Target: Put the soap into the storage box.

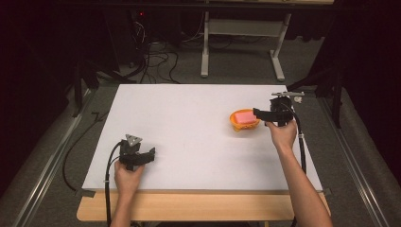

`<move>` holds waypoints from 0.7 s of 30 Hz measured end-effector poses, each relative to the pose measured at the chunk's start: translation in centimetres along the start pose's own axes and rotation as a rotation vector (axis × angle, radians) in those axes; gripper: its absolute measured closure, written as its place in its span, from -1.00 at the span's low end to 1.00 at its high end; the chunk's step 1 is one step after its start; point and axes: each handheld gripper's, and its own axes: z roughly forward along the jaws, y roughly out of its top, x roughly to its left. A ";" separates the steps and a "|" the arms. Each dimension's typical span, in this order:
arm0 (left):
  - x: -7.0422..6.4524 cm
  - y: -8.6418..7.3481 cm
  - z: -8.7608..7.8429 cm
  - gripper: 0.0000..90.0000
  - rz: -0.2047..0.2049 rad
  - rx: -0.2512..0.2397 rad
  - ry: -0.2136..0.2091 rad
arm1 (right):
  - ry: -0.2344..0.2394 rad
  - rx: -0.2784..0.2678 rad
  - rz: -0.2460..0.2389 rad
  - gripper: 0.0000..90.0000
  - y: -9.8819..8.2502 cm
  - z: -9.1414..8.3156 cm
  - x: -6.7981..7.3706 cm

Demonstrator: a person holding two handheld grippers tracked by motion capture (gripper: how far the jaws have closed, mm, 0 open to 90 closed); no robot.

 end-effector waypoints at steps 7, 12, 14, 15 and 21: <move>0.0 0.0 0.0 -0.51 0.004 0.000 0.002 | 0.000 -0.008 -0.001 -0.45 -0.5 -0.8 -0.7; 0.0 0.0 0.0 -0.51 0.003 0.000 0.001 | 0.000 -0.029 -0.008 -0.45 -0.6 -1.6 -0.8; 0.0 0.0 0.0 -0.51 0.004 0.000 0.002 | 0.001 -0.034 -0.012 -0.45 -0.7 -1.8 -0.8; 0.0 0.0 0.0 -0.51 0.004 0.000 0.002 | 0.001 -0.034 -0.011 -0.45 -0.8 -1.9 -0.9; 0.0 0.0 0.0 -0.51 0.004 0.000 0.002 | 0.004 -0.053 -0.014 -0.44 -1.3 -2.7 -1.1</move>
